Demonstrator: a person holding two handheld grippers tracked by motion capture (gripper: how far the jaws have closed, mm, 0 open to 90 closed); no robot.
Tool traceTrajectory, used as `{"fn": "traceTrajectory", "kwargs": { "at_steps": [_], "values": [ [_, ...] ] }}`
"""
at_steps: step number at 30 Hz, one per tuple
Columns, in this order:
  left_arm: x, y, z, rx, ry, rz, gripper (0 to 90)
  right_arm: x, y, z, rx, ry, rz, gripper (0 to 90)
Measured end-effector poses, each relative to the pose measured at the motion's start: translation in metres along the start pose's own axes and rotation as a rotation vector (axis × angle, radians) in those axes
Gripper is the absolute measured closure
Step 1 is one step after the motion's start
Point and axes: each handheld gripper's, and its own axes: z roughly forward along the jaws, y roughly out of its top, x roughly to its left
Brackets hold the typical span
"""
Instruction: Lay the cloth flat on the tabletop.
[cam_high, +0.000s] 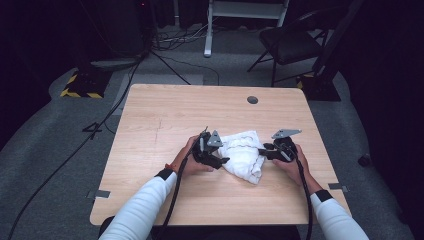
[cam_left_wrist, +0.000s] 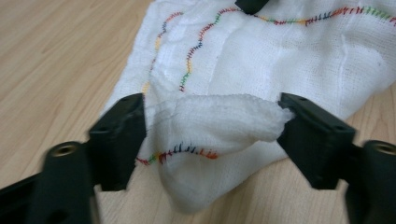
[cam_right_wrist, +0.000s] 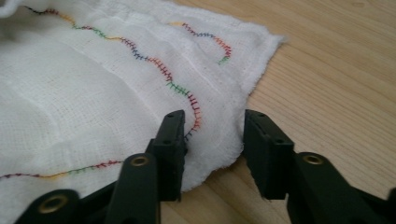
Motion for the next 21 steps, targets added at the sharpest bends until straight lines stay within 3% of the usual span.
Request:
{"fn": "traceTrajectory", "kwargs": {
  "at_steps": [4,7,11,14,21],
  "values": [
    [0.005,-0.004,-0.003,0.010,-0.016,0.025,62.6,0.005,0.000,-0.002,-0.003,0.006,-0.033,80.5],
    [0.013,-0.008,-0.012,0.000,-0.010,0.003,70.8,0.007,0.001,-0.006,-0.012,-0.003,-0.060,82.9],
    [0.024,-0.017,-0.024,0.001,0.009,-0.027,73.7,0.016,0.003,-0.015,-0.053,-0.008,-0.119,84.2],
    [0.030,-0.022,-0.030,0.006,0.016,-0.050,74.3,0.025,0.007,-0.023,-0.087,0.018,-0.156,84.2],
    [0.034,-0.029,-0.032,0.037,0.032,-0.075,74.5,0.047,0.011,-0.036,-0.130,0.130,-0.213,84.3]
  ]
}}
